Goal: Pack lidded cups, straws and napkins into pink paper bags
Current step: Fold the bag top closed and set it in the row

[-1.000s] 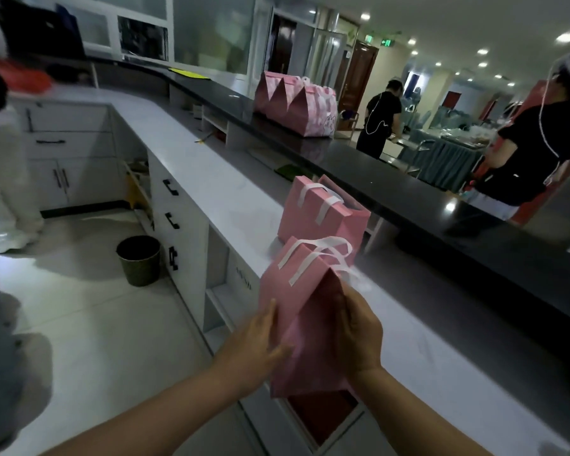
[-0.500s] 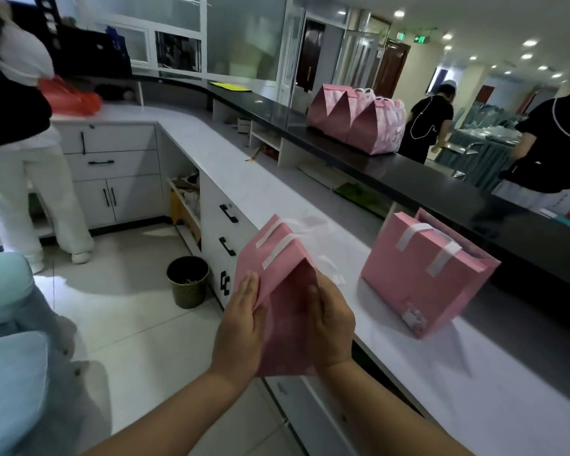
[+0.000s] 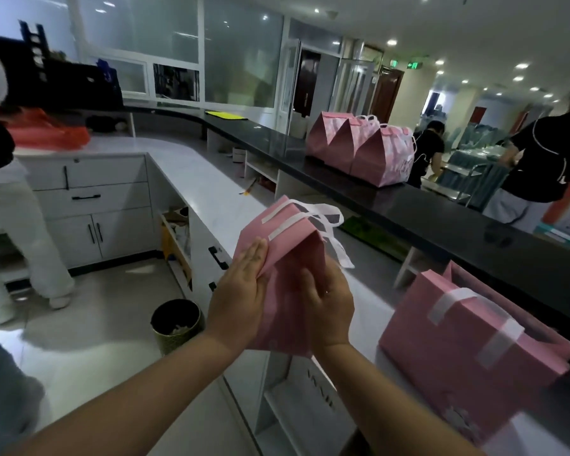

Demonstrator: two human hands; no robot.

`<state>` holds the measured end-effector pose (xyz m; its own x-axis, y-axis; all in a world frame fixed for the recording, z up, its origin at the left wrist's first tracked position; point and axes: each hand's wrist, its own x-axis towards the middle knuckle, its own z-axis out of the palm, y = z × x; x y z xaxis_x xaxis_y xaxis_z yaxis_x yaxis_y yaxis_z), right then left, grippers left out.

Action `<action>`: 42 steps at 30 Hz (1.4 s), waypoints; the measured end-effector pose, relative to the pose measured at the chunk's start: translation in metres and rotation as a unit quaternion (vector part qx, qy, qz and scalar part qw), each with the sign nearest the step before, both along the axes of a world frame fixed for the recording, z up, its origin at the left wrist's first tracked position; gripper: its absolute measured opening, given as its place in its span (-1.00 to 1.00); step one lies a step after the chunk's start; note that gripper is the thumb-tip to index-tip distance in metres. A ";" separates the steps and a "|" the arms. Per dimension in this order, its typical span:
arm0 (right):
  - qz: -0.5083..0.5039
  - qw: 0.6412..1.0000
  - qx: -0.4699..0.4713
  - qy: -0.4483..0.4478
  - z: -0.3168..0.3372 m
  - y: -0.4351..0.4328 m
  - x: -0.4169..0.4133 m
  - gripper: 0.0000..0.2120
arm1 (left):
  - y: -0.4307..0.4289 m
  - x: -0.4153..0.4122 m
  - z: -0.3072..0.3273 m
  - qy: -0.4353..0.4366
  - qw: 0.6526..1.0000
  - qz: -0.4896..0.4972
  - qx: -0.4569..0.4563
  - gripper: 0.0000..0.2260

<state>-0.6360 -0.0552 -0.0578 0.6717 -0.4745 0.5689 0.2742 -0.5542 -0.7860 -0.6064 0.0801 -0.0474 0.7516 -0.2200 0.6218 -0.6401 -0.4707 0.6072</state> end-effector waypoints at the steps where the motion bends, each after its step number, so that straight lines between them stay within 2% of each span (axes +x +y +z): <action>1: -0.003 1.000 0.007 -0.004 0.003 -0.008 0.018 -0.66 | -0.008 0.017 0.007 -0.007 1.000 0.001 0.001 -0.58; 5: -0.008 1.000 0.017 -0.016 0.022 -0.052 0.084 -0.58 | -0.052 0.085 0.039 -0.048 0.999 -0.018 -0.007 -0.59; 9: -0.021 0.998 0.020 -0.050 0.048 -0.113 0.131 -0.59 | -0.111 0.137 0.067 -0.081 0.995 -0.055 -0.029 -0.61; 13: -0.074 0.993 0.068 -0.059 0.059 -0.167 0.153 -0.55 | -0.172 0.178 0.081 -0.105 0.987 -0.108 -0.055 -0.63; 17: -0.145 0.987 0.048 -0.059 0.066 -0.216 0.166 -0.59 | -0.234 0.217 0.079 -0.114 0.974 -0.181 -0.080 -0.63; 22: -0.239 0.971 -0.023 -0.016 0.068 -0.267 0.184 -0.54 | -0.306 0.262 0.068 -0.082 0.964 -0.237 -0.090 -0.61; 24: -0.288 0.957 -0.041 -0.004 0.067 -0.286 0.195 -0.63 | -0.330 0.278 0.064 -0.066 0.961 -0.253 -0.092 -0.59; 26: -0.322 0.946 -0.042 0.019 0.065 -0.304 0.210 -0.69 | -0.353 0.297 0.063 -0.055 0.959 -0.264 -0.085 -0.55; 31: -0.384 0.919 -0.008 0.087 0.064 -0.348 0.261 -0.65 | -0.403 0.357 0.064 0.012 0.962 -0.272 -0.003 -0.43; 34: -0.416 0.904 0.011 0.103 0.066 -0.374 0.295 -0.63 | -0.424 0.397 0.063 0.020 0.971 -0.234 -0.037 -0.57; 37: -0.435 0.894 0.035 0.106 0.068 -0.398 0.329 -0.64 | -0.445 0.433 0.067 -0.024 0.976 -0.211 -0.053 -0.80; 42: -0.452 0.882 0.100 0.093 0.068 -0.441 0.380 -0.63 | -0.489 0.486 0.067 -0.076 0.971 -0.223 -0.033 -0.78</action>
<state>-0.2558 -0.4962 0.0104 0.0403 -0.9417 0.3341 -0.3520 -0.3263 -0.8773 -0.1201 -0.4091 0.0191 0.4888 -0.4583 0.7423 -0.8563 -0.0895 0.5086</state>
